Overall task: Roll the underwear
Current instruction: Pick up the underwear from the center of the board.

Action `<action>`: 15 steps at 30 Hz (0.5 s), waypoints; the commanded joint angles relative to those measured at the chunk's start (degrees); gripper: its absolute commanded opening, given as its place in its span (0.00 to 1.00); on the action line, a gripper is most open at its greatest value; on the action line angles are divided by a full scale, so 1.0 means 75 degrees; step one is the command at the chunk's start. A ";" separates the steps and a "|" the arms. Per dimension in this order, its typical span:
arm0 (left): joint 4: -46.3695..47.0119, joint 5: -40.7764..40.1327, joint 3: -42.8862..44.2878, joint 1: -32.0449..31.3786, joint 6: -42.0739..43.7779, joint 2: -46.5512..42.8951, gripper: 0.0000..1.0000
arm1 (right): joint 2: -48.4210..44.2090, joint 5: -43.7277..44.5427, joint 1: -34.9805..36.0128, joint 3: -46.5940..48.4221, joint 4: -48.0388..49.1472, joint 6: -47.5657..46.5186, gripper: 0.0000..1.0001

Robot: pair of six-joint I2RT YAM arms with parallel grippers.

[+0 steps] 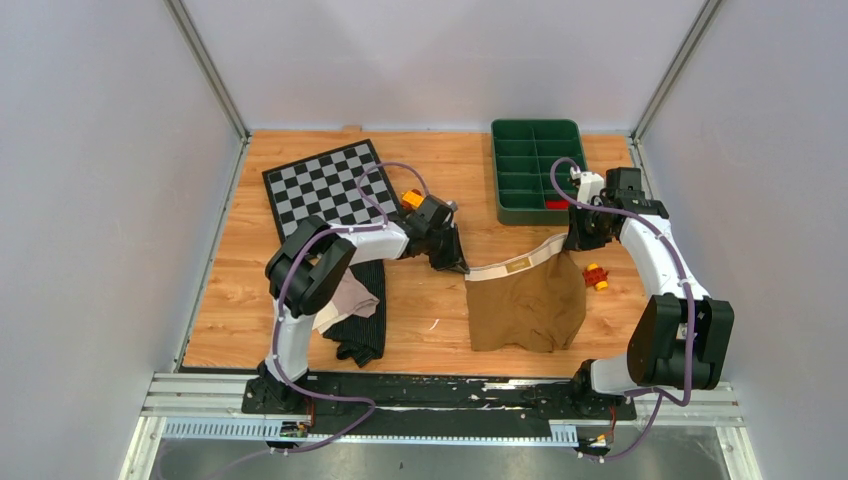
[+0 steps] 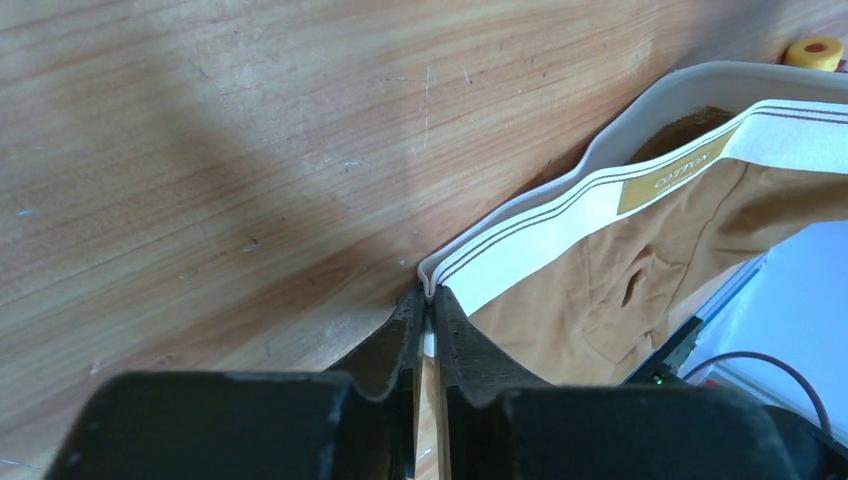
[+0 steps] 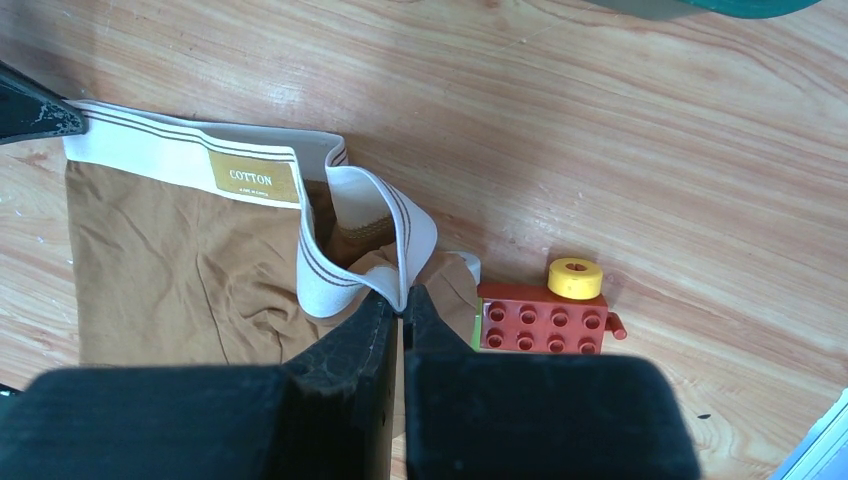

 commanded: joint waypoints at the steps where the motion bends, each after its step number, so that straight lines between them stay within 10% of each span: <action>1: -0.0264 -0.0329 0.0079 0.0064 0.0752 0.0151 0.07 | -0.0282 -0.0172 -0.0026 0.0153 0.0127 0.0068 0.00; 15: -0.2376 0.0863 0.0037 0.1480 0.4343 -0.4554 0.00 | -0.1868 -0.2814 0.0101 0.1900 -0.1874 -0.1263 0.00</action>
